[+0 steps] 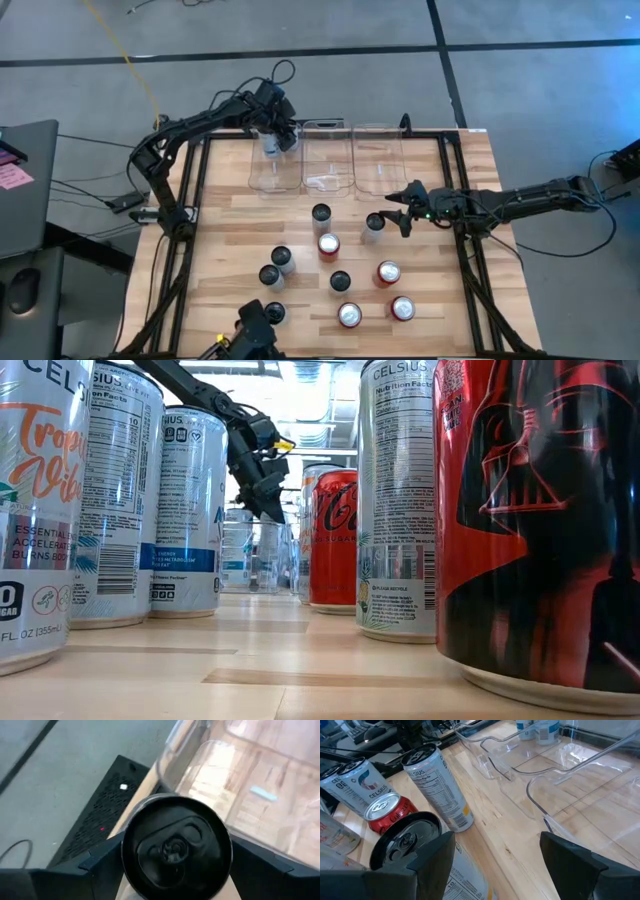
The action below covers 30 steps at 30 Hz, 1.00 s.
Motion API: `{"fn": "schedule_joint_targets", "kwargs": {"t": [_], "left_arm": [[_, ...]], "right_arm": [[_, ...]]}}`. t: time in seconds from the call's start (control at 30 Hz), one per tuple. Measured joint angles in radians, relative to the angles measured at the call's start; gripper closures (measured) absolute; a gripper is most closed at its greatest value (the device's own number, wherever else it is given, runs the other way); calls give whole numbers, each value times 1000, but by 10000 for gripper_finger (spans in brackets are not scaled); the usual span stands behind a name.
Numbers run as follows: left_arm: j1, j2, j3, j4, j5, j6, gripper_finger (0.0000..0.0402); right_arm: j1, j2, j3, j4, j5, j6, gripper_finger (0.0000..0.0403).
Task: Sort soda cans
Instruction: Put the white-blue soda can into the left transparent bin
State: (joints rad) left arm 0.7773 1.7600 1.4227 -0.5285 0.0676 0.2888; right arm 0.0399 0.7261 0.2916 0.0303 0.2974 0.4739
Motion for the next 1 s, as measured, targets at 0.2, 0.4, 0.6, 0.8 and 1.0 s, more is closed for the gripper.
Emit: {"fn": "schedule_joint_targets", "kwargs": {"t": [0.2, 0.4, 0.6, 0.8, 1.0], "left_arm": [[-1, -69, 24, -32, -103, 25, 95], [-4, -198, 32, -78, -115, -12, 95], [-42, -349, -1, -158, -115, -67, 95], [-125, -524, -99, -156, -126, -124, 96], [-268, -709, -257, -120, -169, -201, 96]], "right_arm": [[0, 0, 0, 6, 0, -1, 90], [0, 0, 0, 8, 0, -3, 90], [-1, 0, -9, 14, 15, -9, 90], [-1, 0, -48, 83, 17, -11, 90], [-1, 0, -54, 194, 10, -34, 90]]}}
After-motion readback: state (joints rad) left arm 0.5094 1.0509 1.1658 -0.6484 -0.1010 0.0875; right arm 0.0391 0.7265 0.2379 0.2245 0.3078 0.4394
